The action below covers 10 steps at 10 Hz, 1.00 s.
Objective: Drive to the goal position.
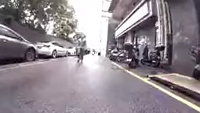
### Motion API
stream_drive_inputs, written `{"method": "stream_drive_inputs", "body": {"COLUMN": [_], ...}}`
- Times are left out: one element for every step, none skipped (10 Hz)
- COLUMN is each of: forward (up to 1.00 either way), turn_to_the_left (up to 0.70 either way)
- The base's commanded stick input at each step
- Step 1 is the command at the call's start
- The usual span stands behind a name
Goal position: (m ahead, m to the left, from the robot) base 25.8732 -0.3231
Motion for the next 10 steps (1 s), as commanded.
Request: {"method": "stream_drive_inputs", "body": {"forward": [0.03, 0.03, 0.03, 0.03, 0.03, 0.03, 0.03, 0.03, 0.03, 0.03], "turn_to_the_left": [0.02, 0.02, 0.02, 0.02, 0.02, 0.02, 0.02, 0.02, 0.02, 0.02]}}
